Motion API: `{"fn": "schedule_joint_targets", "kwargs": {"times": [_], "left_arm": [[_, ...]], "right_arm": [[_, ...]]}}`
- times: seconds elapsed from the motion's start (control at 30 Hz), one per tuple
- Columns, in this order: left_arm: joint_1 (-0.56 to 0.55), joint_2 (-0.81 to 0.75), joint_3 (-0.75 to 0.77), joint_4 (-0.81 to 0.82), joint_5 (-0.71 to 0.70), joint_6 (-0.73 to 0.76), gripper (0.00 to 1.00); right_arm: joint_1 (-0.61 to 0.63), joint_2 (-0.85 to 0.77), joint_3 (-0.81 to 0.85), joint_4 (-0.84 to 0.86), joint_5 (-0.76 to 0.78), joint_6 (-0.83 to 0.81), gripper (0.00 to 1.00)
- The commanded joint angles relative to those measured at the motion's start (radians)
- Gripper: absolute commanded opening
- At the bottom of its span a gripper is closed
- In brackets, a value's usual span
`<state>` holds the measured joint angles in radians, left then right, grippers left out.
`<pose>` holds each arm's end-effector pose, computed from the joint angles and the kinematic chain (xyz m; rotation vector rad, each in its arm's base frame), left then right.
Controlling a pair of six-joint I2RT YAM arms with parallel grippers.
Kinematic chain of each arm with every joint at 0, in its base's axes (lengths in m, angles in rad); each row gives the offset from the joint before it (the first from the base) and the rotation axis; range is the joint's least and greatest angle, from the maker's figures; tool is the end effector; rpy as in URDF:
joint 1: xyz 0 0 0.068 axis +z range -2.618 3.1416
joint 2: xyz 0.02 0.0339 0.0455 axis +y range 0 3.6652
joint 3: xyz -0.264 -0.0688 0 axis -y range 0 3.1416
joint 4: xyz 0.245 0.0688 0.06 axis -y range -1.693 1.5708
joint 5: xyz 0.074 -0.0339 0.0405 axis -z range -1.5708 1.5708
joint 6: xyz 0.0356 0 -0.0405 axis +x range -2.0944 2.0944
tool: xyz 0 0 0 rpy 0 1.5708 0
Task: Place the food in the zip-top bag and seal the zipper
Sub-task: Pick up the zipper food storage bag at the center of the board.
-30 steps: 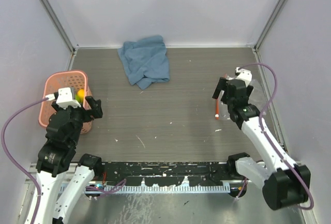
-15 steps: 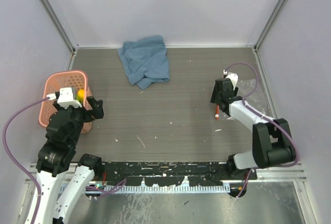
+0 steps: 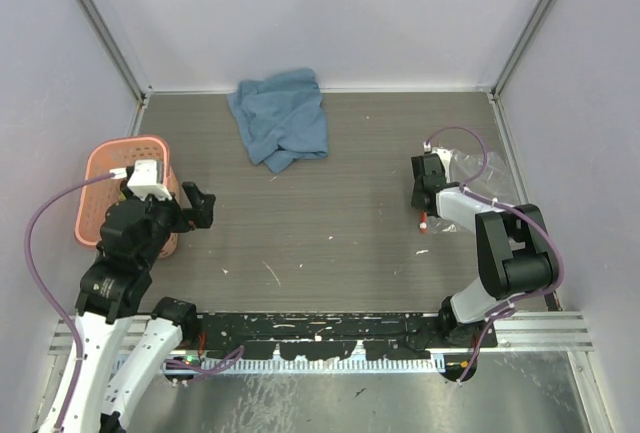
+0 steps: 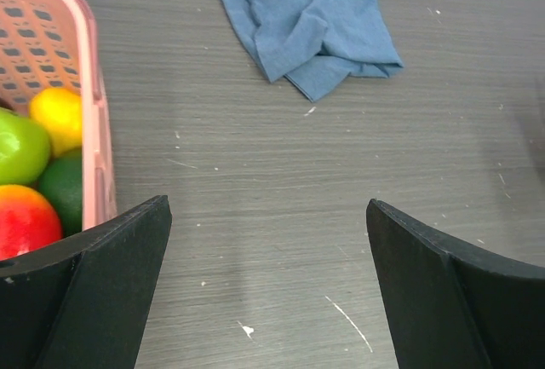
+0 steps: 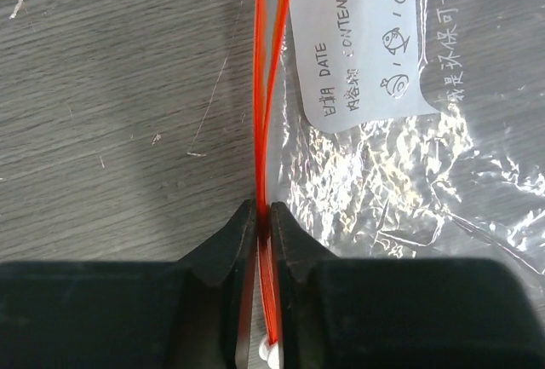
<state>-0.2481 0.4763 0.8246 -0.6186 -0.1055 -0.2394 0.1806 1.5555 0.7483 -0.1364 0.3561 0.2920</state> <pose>0.0985 -0.0211 0.3453 -0.0661 1.8453 -0.2441 0.2892 0.0402 0.1551 0.2784 2.4314 -0.2420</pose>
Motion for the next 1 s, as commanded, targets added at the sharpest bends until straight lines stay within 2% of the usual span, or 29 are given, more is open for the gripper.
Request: {"fn": "schedule_joint_targets", "kwargs": {"times": [0.0, 0.1, 0.17, 0.43, 0.7, 0.97], "left_arm": [[0.003, 0.062, 0.061, 0.031, 0.102, -0.048, 0.98], [0.003, 0.096, 0.07, 0.017, 0.132, -0.085, 0.98], [0.003, 0.116, 0.074, 0.013, 0.147, -0.108, 0.98], [0.003, 0.199, 0.058, 0.072, 0.238, -0.259, 0.98], [-0.011, 0.254, -0.034, 0.215, 0.354, -0.399, 0.99], [-0.155, 0.318, -0.108, 0.336, 0.271, -0.495, 1.0]], "right_arm": [[-0.003, -0.028, 0.038, 0.01, -0.001, -0.005, 0.13], [0.001, -0.048, 0.036, 0.003, -0.013, -0.004, 0.03], [0.01, -0.061, 0.033, -0.003, -0.019, -0.004, 0.01], [0.135, -0.144, 0.027, -0.034, -0.041, -0.016, 0.01], [0.291, -0.244, 0.034, -0.033, -0.074, -0.044, 0.01], [0.437, -0.279, 0.034, 0.027, -0.127, -0.034, 0.01]]}}
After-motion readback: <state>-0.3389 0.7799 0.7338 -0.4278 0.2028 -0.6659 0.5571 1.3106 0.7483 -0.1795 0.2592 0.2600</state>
